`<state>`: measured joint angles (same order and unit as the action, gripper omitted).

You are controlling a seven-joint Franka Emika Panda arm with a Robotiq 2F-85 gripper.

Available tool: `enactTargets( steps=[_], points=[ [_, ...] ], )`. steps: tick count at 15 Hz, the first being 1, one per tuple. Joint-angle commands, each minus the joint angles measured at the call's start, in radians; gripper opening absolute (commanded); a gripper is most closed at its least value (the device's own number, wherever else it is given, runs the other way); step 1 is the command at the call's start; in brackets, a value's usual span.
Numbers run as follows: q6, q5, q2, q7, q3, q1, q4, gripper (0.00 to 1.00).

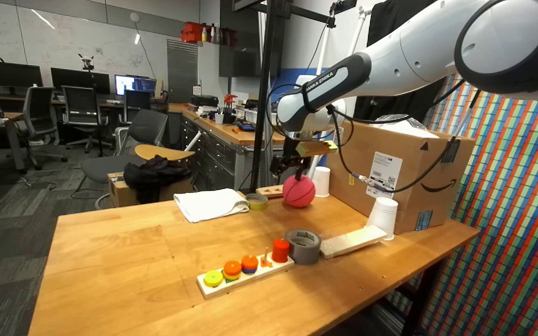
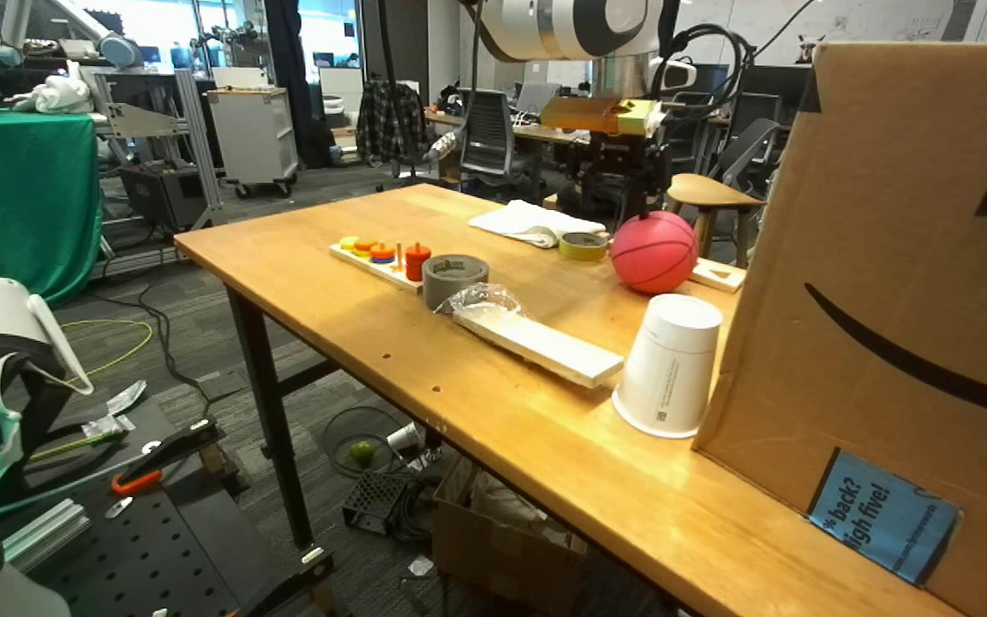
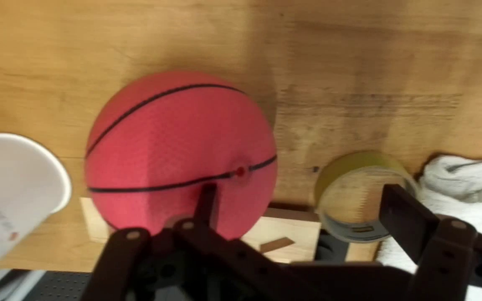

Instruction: Move the basketball to the right

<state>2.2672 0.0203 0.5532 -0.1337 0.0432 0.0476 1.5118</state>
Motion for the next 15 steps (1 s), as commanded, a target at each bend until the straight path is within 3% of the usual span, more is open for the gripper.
enactTargets(
  steps=[1,4,7,15],
  points=[
    [0.002,0.054,-0.112,0.064,0.068,0.034,0.053,1.0],
    [0.053,0.134,-0.23,0.098,0.129,0.05,0.118,1.0],
    [0.086,0.214,-0.338,0.106,0.139,0.041,0.204,1.0],
    [0.167,0.242,-0.585,0.061,0.017,-0.022,0.525,1.0]
  ],
)
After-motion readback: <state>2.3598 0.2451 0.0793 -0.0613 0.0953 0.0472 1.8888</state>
